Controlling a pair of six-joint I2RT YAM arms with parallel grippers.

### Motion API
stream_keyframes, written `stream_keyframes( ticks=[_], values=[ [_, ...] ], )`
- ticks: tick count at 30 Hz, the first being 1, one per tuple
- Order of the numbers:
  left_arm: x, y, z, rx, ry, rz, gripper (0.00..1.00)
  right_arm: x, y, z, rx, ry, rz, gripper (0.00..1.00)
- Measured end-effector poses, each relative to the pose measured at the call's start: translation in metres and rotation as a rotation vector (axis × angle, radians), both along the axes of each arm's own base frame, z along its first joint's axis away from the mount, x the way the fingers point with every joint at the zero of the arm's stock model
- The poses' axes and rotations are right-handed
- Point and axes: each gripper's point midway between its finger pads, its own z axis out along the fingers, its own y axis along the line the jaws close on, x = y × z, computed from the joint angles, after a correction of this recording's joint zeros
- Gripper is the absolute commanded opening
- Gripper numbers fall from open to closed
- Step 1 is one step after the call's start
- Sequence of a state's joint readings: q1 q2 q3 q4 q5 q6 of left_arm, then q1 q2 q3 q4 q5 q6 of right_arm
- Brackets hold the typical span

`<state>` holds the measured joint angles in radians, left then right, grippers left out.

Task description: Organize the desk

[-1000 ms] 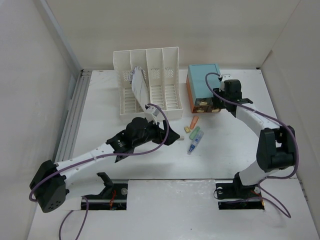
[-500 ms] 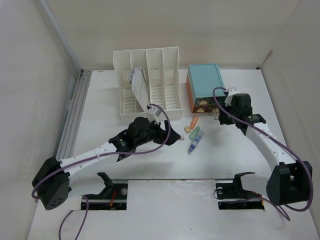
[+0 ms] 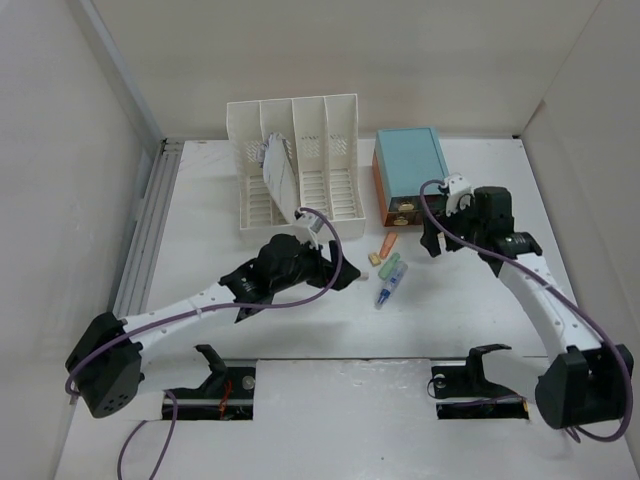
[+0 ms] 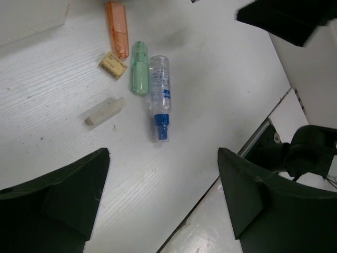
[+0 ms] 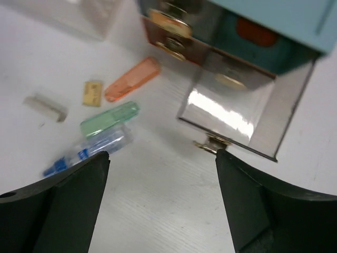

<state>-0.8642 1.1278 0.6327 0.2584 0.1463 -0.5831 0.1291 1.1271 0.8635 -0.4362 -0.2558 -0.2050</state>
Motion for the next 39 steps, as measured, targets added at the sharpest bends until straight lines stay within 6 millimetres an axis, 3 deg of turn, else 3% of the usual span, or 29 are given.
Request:
stream_keyframes(
  ticks=[1,3,5,6,9,13,14,20,21,22,27,30,36,39],
  values=[
    [0.001,0.000,-0.002,0.008,0.001,0.004,0.64,-0.005,0.006,0.011,-0.002,-0.033,0.075,0.85],
    [0.005,0.000,-0.011,0.037,0.006,0.021,0.47,-0.018,0.023,0.036,0.000,-0.110,0.253,0.83],
    [0.008,0.001,-0.024,0.076,0.019,0.036,0.08,-0.033,0.038,0.062,-0.054,-0.212,0.494,0.82],
    [0.009,0.002,-0.029,0.091,0.028,0.045,0.06,-0.041,0.045,0.072,-0.088,-0.259,0.614,0.82],
    [0.011,0.007,-0.039,0.134,0.029,0.063,0.10,-0.063,0.058,0.080,-0.196,-0.381,0.927,0.82],
    [0.012,0.007,-0.040,0.143,0.022,0.073,0.37,-0.076,0.068,0.052,-0.252,-0.394,1.181,0.72],
    [0.012,0.008,-0.040,0.144,0.021,0.076,0.48,-0.076,0.072,0.041,-0.257,-0.383,1.240,0.70],
    [0.011,0.008,-0.042,0.162,0.013,0.089,0.49,-0.074,0.090,-0.025,-0.229,-0.237,1.463,0.56],
    [0.010,0.009,-0.043,0.170,0.013,0.096,0.51,-0.075,0.093,-0.035,-0.231,-0.210,1.493,0.55],
    [0.010,0.011,-0.045,0.179,0.015,0.105,0.63,-0.077,0.096,-0.044,-0.234,-0.187,1.522,0.55],
    [0.010,0.022,-0.051,0.209,0.038,0.171,0.71,-0.094,0.108,-0.072,-0.302,-0.135,1.640,0.55],
    [0.007,0.031,-0.037,0.173,0.030,0.211,0.74,-0.099,0.110,-0.082,-0.356,-0.114,1.670,0.54],
    [0.002,0.048,0.018,0.014,-0.038,0.266,0.75,-0.088,0.105,-0.097,-0.453,-0.070,1.658,0.54],
    [-0.002,0.055,0.032,-0.029,-0.049,0.282,0.75,-0.084,0.106,-0.106,-0.508,-0.047,1.655,0.54]
  ],
)
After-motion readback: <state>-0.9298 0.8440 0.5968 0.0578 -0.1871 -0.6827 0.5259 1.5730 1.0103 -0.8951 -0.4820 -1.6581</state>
